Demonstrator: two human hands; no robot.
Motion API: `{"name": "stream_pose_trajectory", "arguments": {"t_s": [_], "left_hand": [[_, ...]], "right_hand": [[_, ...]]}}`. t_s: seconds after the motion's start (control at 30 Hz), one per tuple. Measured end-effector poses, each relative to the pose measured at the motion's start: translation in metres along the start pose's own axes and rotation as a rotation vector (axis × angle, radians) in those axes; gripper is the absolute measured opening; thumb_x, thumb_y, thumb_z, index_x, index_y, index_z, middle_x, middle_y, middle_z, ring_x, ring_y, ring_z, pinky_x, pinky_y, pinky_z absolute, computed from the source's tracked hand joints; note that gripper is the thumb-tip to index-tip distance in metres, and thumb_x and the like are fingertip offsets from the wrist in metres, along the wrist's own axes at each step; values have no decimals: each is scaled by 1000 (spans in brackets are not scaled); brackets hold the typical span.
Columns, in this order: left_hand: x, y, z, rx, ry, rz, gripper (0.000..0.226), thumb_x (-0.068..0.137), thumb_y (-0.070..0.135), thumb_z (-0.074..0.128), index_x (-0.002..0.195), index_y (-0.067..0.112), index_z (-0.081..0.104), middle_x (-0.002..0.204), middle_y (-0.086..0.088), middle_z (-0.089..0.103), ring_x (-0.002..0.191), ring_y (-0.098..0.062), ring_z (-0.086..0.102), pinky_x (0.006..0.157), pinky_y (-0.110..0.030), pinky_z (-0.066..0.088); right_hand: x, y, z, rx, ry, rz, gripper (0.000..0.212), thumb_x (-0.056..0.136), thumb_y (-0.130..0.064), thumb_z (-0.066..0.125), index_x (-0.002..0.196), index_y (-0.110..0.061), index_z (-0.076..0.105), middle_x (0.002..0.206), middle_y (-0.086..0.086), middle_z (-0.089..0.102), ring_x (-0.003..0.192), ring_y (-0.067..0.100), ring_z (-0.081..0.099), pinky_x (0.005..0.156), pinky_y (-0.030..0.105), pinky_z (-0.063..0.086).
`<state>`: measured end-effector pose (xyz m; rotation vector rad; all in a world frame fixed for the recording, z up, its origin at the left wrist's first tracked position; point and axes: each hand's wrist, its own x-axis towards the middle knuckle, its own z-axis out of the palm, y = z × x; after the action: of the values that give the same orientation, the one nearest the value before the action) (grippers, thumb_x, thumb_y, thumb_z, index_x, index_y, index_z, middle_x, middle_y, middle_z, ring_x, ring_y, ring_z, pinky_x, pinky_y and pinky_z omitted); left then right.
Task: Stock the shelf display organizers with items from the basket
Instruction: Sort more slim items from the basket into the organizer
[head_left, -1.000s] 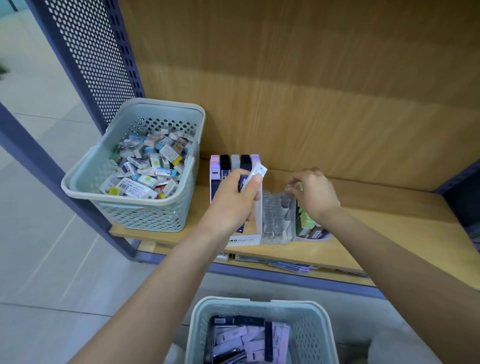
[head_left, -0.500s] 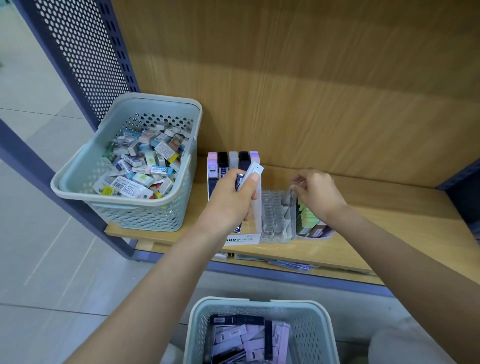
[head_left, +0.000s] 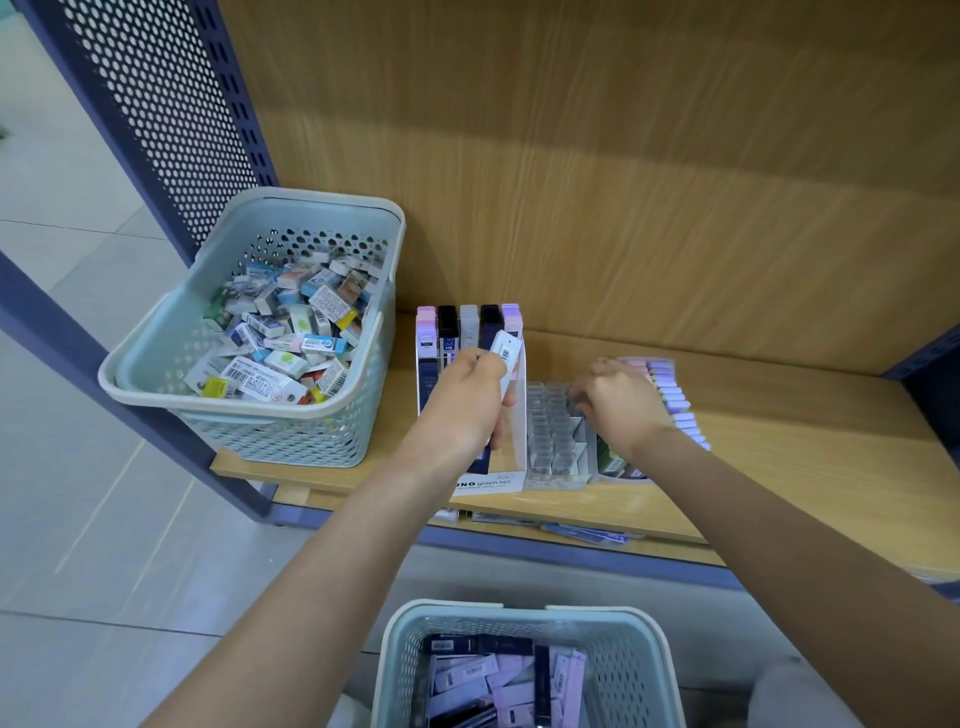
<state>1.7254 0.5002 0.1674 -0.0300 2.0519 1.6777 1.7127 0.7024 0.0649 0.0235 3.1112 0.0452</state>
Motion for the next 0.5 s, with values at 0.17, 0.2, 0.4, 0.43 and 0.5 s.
{"name": "stream_pose_trajectory", "arguments": {"t_s": [0.17,0.2,0.4,0.43,0.5], "left_hand": [[5,-5,2,-14,-32,-20,16,97,14,33,101,15,49,73,-6,52,57,-18,44,70,-35,41],[5,-6,3,3,-48,3,16,98,14,35,108,15,47,77,-4,54,55,-16,44,66,-32,42],[-2,-11,0,97,-149,117,18,97,17,50,112,14,58,85,0,67,61,-12,50,58,-20,48],[-3,-11,0,121,-155,120,18,96,18,52,111,14,59,91,-6,69,62,-12,52,59,-21,48],[-5,-10,1,148,-160,122,14,94,21,55,107,16,59,99,-14,68,60,-11,53,56,-20,48]], "right_hand": [[-5,-5,-2,-107,13,-53,34,89,0,48,115,-19,61,107,2,65,111,22,45,89,29,31],[-9,-8,-8,-3,59,-37,35,92,-2,46,122,-16,57,109,4,64,112,23,46,91,29,33],[-45,-48,-74,1244,143,93,22,100,-20,42,112,-15,59,96,-2,66,84,5,65,74,14,51],[-51,-51,-82,1306,92,70,20,99,-18,44,108,-13,61,91,0,67,79,7,66,72,16,52],[-60,-51,-89,1337,21,33,13,94,-12,53,101,-11,63,82,6,68,70,11,68,66,18,53]]}}
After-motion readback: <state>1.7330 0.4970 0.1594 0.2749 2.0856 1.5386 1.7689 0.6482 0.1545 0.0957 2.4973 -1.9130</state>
